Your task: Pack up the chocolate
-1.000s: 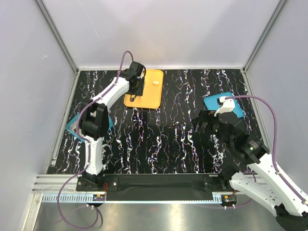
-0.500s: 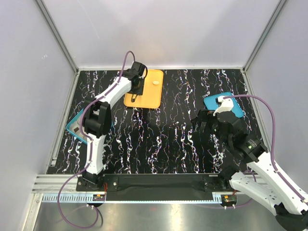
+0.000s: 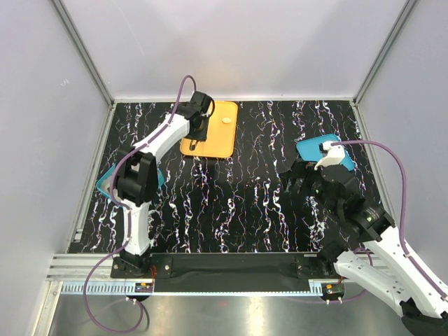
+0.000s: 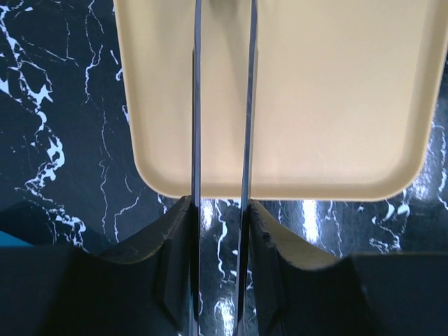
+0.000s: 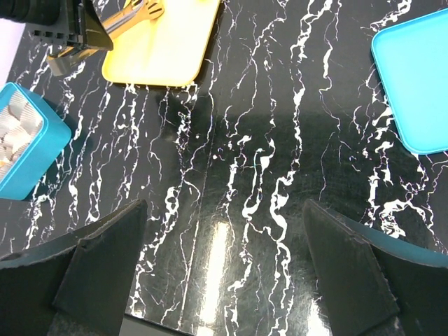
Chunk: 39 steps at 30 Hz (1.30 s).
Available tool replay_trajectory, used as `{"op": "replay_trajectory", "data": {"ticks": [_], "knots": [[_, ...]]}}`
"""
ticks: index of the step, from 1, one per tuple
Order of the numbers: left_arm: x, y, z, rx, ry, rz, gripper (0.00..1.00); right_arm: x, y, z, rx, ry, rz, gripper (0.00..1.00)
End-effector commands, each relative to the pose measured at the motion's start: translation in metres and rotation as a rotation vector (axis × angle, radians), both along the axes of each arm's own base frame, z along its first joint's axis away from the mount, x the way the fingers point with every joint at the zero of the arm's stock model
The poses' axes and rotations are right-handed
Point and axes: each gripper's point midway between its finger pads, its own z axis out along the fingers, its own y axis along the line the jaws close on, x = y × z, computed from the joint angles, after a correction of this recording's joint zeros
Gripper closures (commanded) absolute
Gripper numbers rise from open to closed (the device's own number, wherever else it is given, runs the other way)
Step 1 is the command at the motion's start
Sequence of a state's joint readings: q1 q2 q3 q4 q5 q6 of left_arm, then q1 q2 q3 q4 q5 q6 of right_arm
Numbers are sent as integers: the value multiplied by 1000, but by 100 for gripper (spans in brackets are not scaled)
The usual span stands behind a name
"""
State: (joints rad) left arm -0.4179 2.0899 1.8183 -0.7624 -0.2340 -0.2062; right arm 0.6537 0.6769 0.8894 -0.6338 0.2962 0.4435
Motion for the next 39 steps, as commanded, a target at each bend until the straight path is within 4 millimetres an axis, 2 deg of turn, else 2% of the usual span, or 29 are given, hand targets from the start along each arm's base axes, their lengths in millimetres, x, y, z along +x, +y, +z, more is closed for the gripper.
{"op": "replay_trajectory", "data": {"ticks": [1, 10, 11, 13, 14, 17, 18, 21, 23, 24, 26, 27, 28, 30, 31, 34, 35, 39], "knots": [[-6, 0, 51, -27, -110, 15, 63, -1, 1, 14, 40, -32, -4, 0], [-40, 6, 76, -68, -129, 47, 64, -4, 2, 15, 58, -33, 7, 0], [-46, 8, 88, -79, -144, 51, 64, -3, 3, 16, 61, -36, 8, 0], [-57, 11, 93, -89, -139, 55, 64, -4, 3, 17, 65, -38, 8, 0], [-63, 15, 109, -104, -166, 55, 64, -4, 3, 17, 67, -40, 11, 0], [-83, 27, 117, -94, -165, 61, 63, -5, 4, 16, 71, -41, 15, 0], [-91, 33, 128, -97, -185, 72, 63, -5, 5, 15, 73, -38, 20, 0], [-114, 59, 135, -56, -167, 119, 62, -4, 8, 11, 78, -33, 30, 0], [-127, 77, 136, -47, -145, 161, 62, -4, 11, 11, 87, -35, 37, 0], [-135, 84, 129, -43, -121, 178, 62, -4, 13, 11, 92, -33, 46, 0], [-150, 101, 132, -64, -117, 214, 62, -3, 15, 13, 100, -37, 51, 0], [-158, 107, 122, -60, -86, 228, 62, -3, 16, 13, 102, -36, 57, 0], [-167, 119, 126, -80, -84, 258, 62, -4, 16, 13, 98, -37, 60, 0], [-181, 133, 115, -77, -47, 293, 62, -4, 17, 14, 102, -40, 63, 0], [-189, 145, 116, -85, -50, 328, 62, -4, 17, 14, 104, -40, 64, 0], [-201, 161, 110, -93, -37, 369, 62, -5, 18, 14, 113, -44, 66, 0], [-204, 163, 112, -96, -46, 375, 62, -5, 18, 13, 117, -42, 67, 0], [-214, 165, 95, -91, -1, 396, 63, -7, 21, 14, 130, -38, 84, 0]]}}
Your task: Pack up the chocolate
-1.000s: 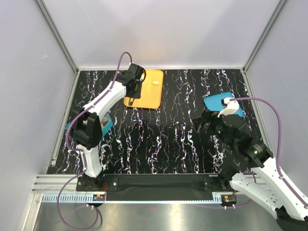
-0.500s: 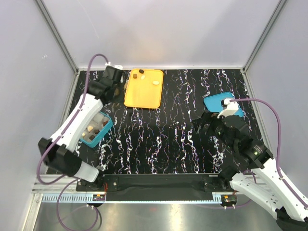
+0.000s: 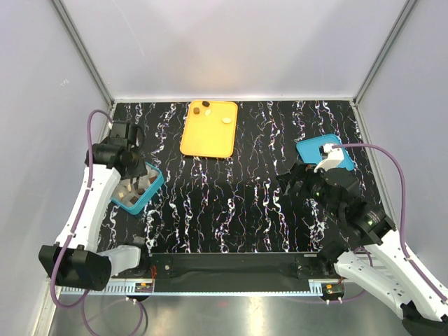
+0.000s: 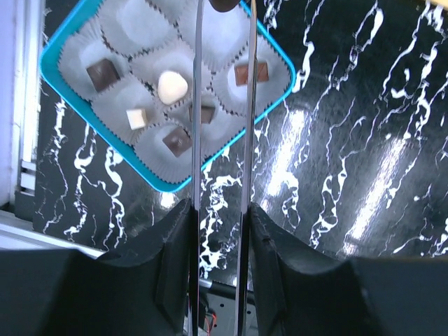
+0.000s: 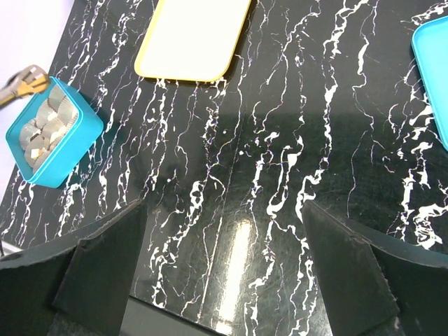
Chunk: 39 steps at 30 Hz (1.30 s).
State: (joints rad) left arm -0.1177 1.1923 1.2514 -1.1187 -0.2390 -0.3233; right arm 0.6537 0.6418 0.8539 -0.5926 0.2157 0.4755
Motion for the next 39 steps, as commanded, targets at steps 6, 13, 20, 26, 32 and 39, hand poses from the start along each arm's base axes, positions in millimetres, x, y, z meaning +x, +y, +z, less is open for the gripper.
{"op": "replay_trajectory", "data": {"ticks": [6, 13, 20, 26, 32, 39], "knots": [[-2, -5, -11, -47, -14, 31, 64, -1, 4, 16, 51, -43, 11, 0], [-9, 5, -18, 2, -3, 54, 63, -5, 0, 18, 57, -44, 4, 0], [-10, 6, -28, 9, 11, 49, 61, -7, -2, 21, 64, -50, 1, 0], [-6, 8, -29, 23, 8, 44, 58, -8, -3, 22, 66, -51, -2, 0], [0, 8, -20, 22, -19, 40, 55, -7, -2, 22, 59, -47, 0, 0], [3, 11, -13, 40, -33, 43, 53, -7, -4, 24, 59, -51, -5, 0]]}}
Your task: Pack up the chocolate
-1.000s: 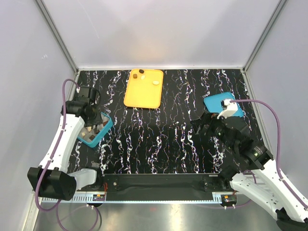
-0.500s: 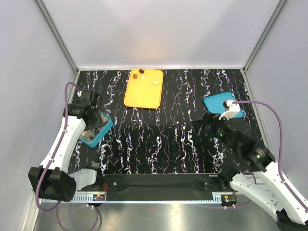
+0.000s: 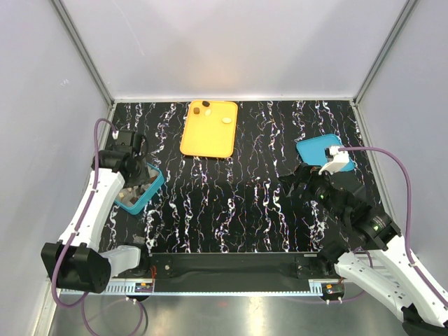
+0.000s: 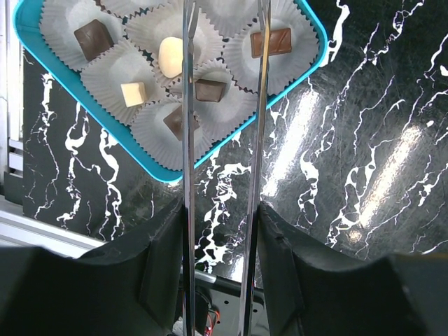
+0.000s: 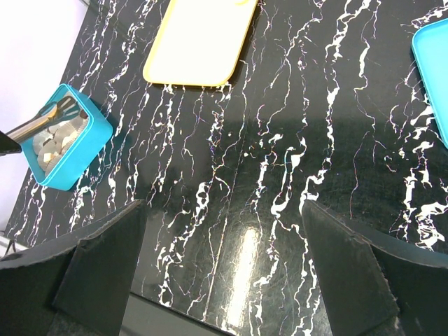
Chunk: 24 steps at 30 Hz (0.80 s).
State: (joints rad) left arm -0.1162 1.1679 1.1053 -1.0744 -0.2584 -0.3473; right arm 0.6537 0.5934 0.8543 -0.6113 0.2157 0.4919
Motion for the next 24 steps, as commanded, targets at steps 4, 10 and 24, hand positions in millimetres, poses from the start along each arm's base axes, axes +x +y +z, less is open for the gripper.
{"op": "replay_trajectory", "data": {"ticks": [4, 10, 24], "knots": [[26, 6, 48, 22, -177, 5, 53, 1, 2, 17, 31, -30, 0, 0], [46, -22, 90, -101, -318, -100, 53, 4, 8, 15, 39, -18, 10, 0], [132, -154, 109, -148, -380, -421, 53, 4, 6, 11, 36, -12, -2, 0]]}}
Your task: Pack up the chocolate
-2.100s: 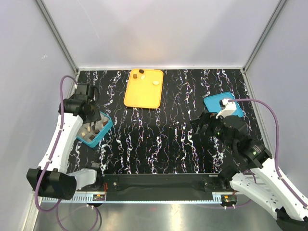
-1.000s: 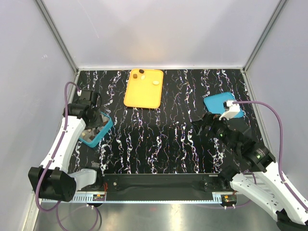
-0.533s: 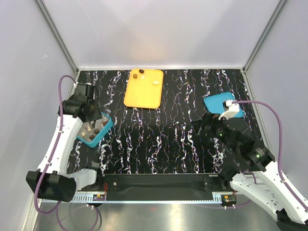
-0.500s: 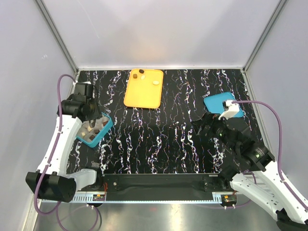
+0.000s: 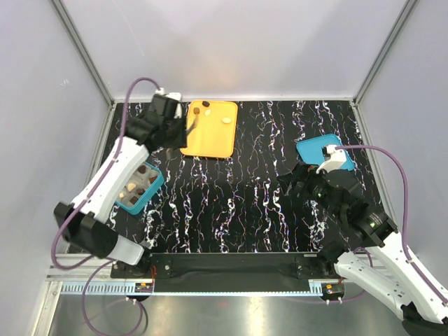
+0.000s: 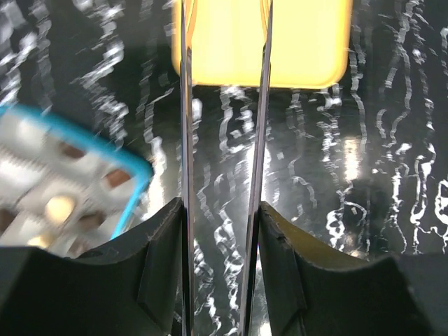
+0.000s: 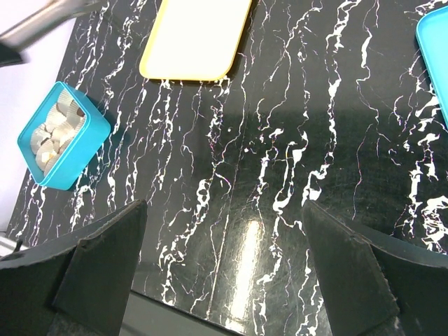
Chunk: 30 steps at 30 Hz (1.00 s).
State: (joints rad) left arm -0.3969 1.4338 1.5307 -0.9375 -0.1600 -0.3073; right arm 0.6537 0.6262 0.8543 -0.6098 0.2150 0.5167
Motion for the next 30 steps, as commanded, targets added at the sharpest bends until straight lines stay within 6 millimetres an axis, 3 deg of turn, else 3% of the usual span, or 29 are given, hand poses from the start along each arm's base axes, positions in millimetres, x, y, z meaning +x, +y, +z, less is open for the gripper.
{"op": "replay_trajectory", "data": {"ticks": [1, 8, 9, 11, 12, 19, 22, 23, 30], "knots": [[36, -34, 20, -36, -119, -65, 51, -1, 2, 18, 34, -46, 11, 0], [85, -80, -17, -15, -133, -152, 48, -5, -2, 17, 10, -40, 14, 0], [92, -88, -37, -2, -100, -169, 48, -4, -3, 20, 1, -46, 13, 0], [102, -97, -45, 16, -106, -195, 46, -4, -5, 19, -20, -41, 12, 0], [106, -104, -64, 40, -78, -207, 45, -5, -7, 19, -33, -40, 14, 0], [133, -124, -108, 84, -25, -223, 43, -1, -16, 17, -68, -50, -31, 0], [144, -123, -111, 114, -30, -201, 43, 1, -13, 10, -68, -38, -29, 0], [146, -123, -120, 131, -17, -199, 43, 2, -13, 9, -69, -35, -33, 0], [163, -133, -124, 124, -25, -203, 46, 12, -8, 3, -98, -23, -34, 1]]}}
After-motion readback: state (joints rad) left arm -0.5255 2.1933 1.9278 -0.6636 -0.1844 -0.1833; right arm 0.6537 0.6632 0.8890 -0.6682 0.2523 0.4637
